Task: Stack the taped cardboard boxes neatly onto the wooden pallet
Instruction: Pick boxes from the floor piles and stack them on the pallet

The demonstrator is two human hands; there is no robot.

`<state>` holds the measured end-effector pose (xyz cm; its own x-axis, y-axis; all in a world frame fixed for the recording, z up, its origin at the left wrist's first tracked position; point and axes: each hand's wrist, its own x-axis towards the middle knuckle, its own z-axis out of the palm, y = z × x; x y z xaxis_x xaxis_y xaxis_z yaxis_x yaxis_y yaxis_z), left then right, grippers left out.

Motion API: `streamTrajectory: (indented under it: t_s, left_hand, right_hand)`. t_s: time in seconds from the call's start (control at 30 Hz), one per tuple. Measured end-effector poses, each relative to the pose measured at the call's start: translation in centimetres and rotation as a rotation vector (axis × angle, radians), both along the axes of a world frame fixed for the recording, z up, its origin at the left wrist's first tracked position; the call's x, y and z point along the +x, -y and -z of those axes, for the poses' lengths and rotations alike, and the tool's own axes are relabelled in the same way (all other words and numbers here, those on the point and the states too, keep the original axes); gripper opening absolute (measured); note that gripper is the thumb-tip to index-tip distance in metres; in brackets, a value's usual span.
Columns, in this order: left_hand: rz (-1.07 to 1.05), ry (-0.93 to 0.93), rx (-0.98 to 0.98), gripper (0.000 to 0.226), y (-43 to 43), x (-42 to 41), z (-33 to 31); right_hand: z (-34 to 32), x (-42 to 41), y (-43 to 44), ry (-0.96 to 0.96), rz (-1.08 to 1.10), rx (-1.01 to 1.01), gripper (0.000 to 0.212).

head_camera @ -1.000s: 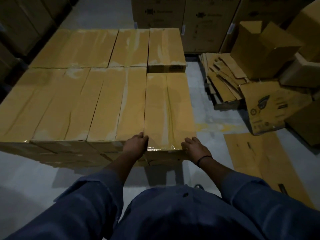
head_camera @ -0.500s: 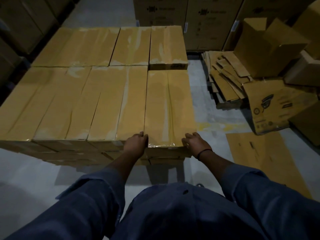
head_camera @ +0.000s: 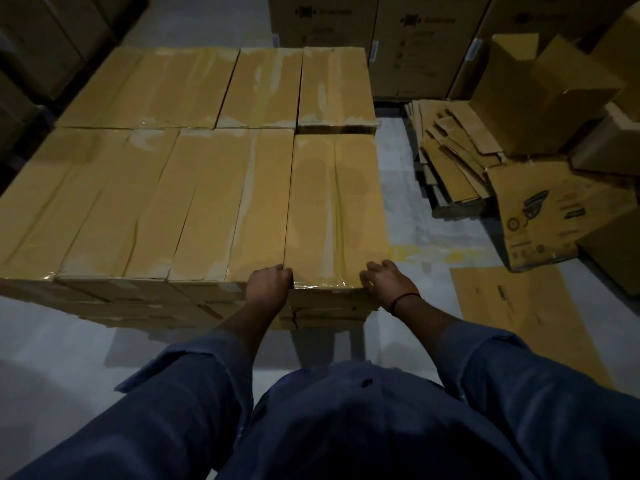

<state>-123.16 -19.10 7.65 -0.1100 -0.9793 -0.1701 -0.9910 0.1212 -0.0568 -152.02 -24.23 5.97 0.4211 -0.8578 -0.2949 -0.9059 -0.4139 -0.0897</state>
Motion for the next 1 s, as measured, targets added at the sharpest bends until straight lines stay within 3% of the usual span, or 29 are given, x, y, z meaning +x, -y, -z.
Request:
streamTrajectory:
  t_s: [0.57,1.0]
  left_hand:
    - [-0.026,0.114,-0.018,0.017,1.5,-0.7,-0.2]
    - [-0.113,0.053,-0.035,0.016,1.4,-0.7,0.1]
  right_hand:
    - [-0.1,0.2,1.8,-0.001,0.01,0.013,0.023]
    - [-0.3,0.3,2.4,0.02,0.043,0.021,0.022]
